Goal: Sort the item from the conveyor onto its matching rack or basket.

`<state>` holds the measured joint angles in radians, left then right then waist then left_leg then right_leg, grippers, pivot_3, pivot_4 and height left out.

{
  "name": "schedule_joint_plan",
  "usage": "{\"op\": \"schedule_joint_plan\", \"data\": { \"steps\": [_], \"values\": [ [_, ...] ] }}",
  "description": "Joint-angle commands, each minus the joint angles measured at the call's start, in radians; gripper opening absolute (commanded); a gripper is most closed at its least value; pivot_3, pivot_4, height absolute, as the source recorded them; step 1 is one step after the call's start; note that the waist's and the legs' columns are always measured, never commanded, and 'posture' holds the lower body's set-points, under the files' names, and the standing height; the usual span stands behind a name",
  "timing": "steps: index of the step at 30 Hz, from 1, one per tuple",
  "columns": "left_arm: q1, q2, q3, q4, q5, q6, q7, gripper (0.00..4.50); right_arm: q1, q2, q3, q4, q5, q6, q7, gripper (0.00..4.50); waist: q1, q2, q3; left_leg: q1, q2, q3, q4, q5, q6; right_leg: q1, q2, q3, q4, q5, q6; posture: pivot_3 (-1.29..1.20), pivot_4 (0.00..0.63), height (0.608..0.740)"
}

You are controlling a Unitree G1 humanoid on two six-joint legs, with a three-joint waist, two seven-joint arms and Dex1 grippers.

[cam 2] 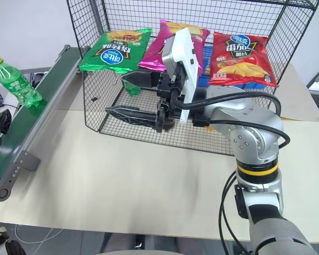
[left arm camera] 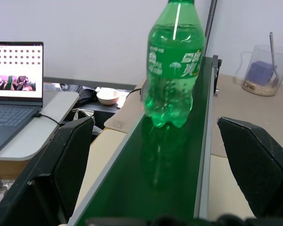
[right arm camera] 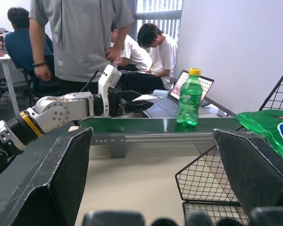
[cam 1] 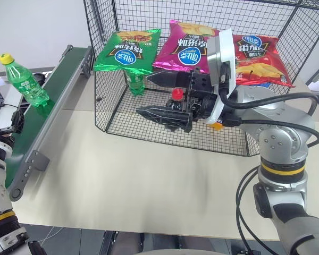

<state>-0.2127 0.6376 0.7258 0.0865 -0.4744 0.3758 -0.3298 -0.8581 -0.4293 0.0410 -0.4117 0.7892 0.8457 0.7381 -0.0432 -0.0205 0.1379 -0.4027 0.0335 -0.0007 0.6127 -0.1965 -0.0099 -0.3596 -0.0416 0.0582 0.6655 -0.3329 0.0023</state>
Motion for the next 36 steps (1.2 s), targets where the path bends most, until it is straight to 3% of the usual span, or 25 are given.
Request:
{"op": "schedule_joint_plan", "data": {
  "steps": [1, 23, 24, 27, 36],
  "values": [
    [-0.015, 0.039, 0.005, 0.009, 0.004, -0.026, -0.008, 4.45, -0.015, 0.002, -0.012, -0.030, 0.002, -0.030, -0.005, 4.50, -0.001, 0.000, 0.000, 0.000, 0.000, 0.000, 0.000, 0.000, 0.000, 0.000, 0.000, 0.000, 0.000, 0.000, 0.000, 0.00, 0.150, 0.740],
    [-0.041, 0.075, -0.005, 0.175, 0.038, -0.128, -0.008, 4.45, -0.020, -0.005, -0.015, -0.038, 0.006, -0.023, -0.024, 4.50, 0.001, 0.000, 0.000, -0.001, 0.000, 0.001, -0.001, 0.000, 0.000, -0.003, -0.002, -0.002, 0.000, 0.000, 0.000, 0.00, 0.150, 0.740],
    [-0.035, 0.070, 0.001, 0.170, 0.031, -0.130, -0.011, 3.95, -0.020, -0.006, -0.015, -0.036, 0.006, -0.023, -0.023, 4.50, 0.001, 0.000, 0.000, -0.001, 0.000, 0.001, -0.001, 0.000, 0.000, -0.003, -0.002, -0.002, 0.000, 0.000, -0.001, 0.00, 0.150, 0.740],
    [-0.020, 0.060, 0.012, 0.152, 0.013, -0.129, -0.018, 3.06, -0.019, -0.009, -0.015, -0.035, 0.005, -0.022, -0.020, 4.50, 0.001, 0.000, 0.000, -0.001, 0.000, 0.001, -0.002, 0.000, 0.000, -0.003, -0.003, -0.002, 0.000, 0.000, -0.001, 0.00, 0.150, 0.740],
    [0.049, 0.081, -0.032, -0.044, -0.124, 0.021, -0.149, 3.05, 0.025, -0.036, -0.020, -0.058, 0.004, -0.024, -0.008, 4.50, 0.008, -0.001, 0.000, -0.002, 0.000, 0.000, -0.002, 0.000, 0.000, -0.003, -0.005, -0.002, 0.000, 0.001, -0.001, 0.00, 0.150, 0.740]
  ]
}}
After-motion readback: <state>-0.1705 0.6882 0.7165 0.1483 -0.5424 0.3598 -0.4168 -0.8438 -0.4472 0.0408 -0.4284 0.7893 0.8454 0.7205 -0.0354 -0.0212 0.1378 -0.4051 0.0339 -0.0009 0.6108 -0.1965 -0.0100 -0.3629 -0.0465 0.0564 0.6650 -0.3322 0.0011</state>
